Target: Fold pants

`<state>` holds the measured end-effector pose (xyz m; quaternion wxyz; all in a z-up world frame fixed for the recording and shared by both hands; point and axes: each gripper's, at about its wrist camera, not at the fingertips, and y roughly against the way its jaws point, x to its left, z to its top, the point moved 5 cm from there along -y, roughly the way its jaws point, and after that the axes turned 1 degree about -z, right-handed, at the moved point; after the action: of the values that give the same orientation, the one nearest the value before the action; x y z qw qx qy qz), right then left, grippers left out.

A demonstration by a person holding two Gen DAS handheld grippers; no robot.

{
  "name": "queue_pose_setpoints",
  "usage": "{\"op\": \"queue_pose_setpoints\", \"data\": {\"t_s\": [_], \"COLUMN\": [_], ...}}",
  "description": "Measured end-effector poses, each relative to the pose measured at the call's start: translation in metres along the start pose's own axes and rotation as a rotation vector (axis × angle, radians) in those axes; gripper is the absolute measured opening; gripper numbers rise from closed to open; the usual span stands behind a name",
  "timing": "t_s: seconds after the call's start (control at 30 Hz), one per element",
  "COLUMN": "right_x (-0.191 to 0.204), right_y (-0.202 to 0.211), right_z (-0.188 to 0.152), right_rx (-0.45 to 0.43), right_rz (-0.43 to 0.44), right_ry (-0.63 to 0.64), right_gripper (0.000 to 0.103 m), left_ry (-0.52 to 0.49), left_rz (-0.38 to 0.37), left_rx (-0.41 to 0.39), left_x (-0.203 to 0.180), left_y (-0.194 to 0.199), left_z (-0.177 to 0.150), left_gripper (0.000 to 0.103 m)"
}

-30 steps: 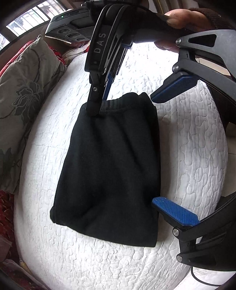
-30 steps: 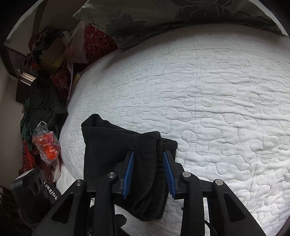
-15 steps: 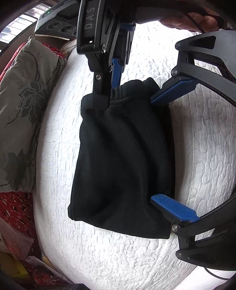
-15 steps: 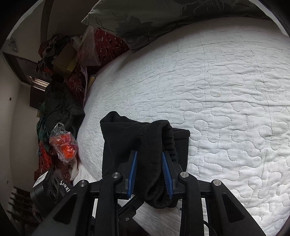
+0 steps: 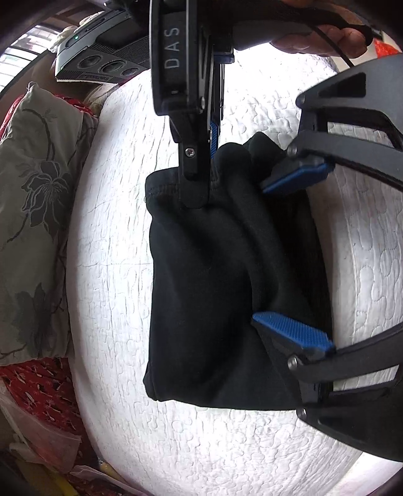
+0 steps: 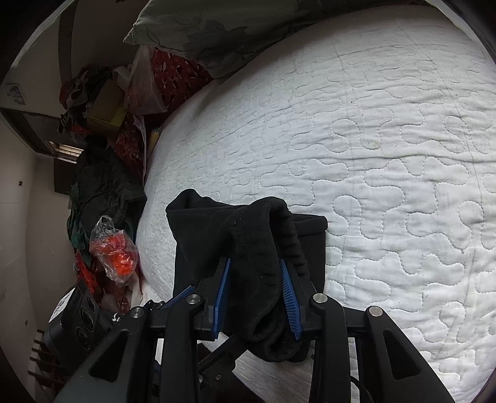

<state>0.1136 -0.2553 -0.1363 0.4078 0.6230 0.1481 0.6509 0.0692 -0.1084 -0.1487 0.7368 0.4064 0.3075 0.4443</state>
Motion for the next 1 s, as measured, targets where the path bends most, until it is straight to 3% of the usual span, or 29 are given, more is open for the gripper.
{"op": "queue_pose_setpoints", "data": {"t_s": [0.07,0.13,0.23,0.27,0.47,0.5,0.57,0.77,1.0], "right_x": [0.001,0.003,0.004,0.006,0.006,0.005,0.002,-0.001,-0.006], "right_y": [-0.002,-0.004,-0.001,0.004,0.016,0.015,0.012,0.009,0.01], "right_z": [0.0,0.0,-0.001,-0.001,-0.009,-0.01,-0.01,-0.009,-0.01], "right_rx": [-0.002,0.0,-0.01,-0.023,-0.036,-0.033,-0.029,-0.023,-0.01], "right_rz": [-0.022,-0.059,-0.039,-0.018,-0.001,-0.007,0.0,0.024,0.05], "right_ry": [0.02,0.043,0.028,0.02,0.033,0.031,0.02,-0.013,-0.038], "right_gripper": [0.032,0.026,0.011,0.01,0.01,0.01,0.012,0.014,0.014], "left_ry": [-0.002,0.039,0.113,0.129,0.25,0.278,0.319,0.397,0.797], "left_rz": [-0.002,-0.039,-0.132,-0.157,-0.249,-0.262,-0.299,-0.309,-0.544], "left_rx": [0.005,0.021,0.044,0.054,0.066,0.063,0.071,0.055,0.16], "left_x": [0.002,0.008,0.013,0.015,0.019,0.018,0.014,0.009,0.042], "left_y": [0.0,0.003,0.012,0.014,0.028,0.029,0.028,0.027,0.013], "left_z": [0.002,0.004,0.0,-0.004,-0.027,-0.027,-0.028,-0.029,-0.036], "left_gripper": [0.033,0.023,0.019,0.019,0.022,0.026,0.055,0.056,0.056]}}
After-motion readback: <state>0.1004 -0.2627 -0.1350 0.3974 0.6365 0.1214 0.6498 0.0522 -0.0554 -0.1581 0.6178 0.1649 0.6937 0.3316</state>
